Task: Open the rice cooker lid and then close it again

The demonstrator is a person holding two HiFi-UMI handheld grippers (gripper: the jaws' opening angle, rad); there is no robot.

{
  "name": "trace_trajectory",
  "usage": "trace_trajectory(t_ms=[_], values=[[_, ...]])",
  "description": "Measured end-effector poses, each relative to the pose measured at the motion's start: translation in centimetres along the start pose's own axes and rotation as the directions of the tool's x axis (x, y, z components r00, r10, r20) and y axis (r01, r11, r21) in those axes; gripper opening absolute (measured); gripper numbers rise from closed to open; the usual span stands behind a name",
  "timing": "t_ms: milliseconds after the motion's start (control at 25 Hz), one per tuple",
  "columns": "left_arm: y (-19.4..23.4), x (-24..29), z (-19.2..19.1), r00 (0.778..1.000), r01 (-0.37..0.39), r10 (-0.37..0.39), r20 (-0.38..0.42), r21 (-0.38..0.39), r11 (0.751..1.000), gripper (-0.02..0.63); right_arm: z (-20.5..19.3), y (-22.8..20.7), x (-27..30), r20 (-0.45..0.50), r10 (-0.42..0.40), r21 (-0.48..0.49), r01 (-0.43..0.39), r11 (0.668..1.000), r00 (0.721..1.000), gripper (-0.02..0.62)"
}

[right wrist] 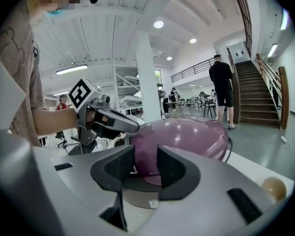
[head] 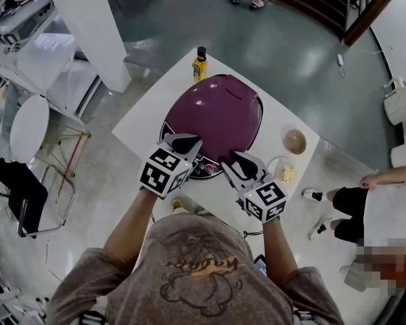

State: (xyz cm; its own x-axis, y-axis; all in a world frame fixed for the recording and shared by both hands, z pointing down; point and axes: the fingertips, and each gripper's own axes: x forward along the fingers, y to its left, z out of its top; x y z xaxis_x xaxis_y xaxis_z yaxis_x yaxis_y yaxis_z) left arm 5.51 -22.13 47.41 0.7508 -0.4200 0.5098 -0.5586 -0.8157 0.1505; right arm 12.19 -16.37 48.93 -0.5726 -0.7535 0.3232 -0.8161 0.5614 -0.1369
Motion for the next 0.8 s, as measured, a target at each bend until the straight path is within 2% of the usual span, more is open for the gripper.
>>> trace_trajectory(t_ms=[200,360,520,800], values=[[-0.1,-2.0,1.5,0.991,-0.060,0.064,0.117,-0.036,0.998,0.020,0.5,0.6,-0.4,0.016,0.038,0.008,-0.038,0.999,0.999,0.155],[-0.4,-4.1,2.2,0.976,-0.077,0.084,0.200,-0.043,0.996,0.020,1.6,1.1,-1.0,0.062,0.029,0.005,-0.029,1.000,0.998,0.155],[-1.2,-6.8,1.9,0.959,-0.065,0.079,0.274,-0.060,0.996,0.020,2.4,2.1,-2.6,0.110,-0.023,0.013,0.022,1.000,0.994,0.149],[-2.6,-11.6,-0.5,0.927,-0.044,0.062,0.370,-0.057,0.997,0.020,1.7,5.1,-6.1,0.174,-0.178,0.038,0.174,0.984,0.969,0.077]])
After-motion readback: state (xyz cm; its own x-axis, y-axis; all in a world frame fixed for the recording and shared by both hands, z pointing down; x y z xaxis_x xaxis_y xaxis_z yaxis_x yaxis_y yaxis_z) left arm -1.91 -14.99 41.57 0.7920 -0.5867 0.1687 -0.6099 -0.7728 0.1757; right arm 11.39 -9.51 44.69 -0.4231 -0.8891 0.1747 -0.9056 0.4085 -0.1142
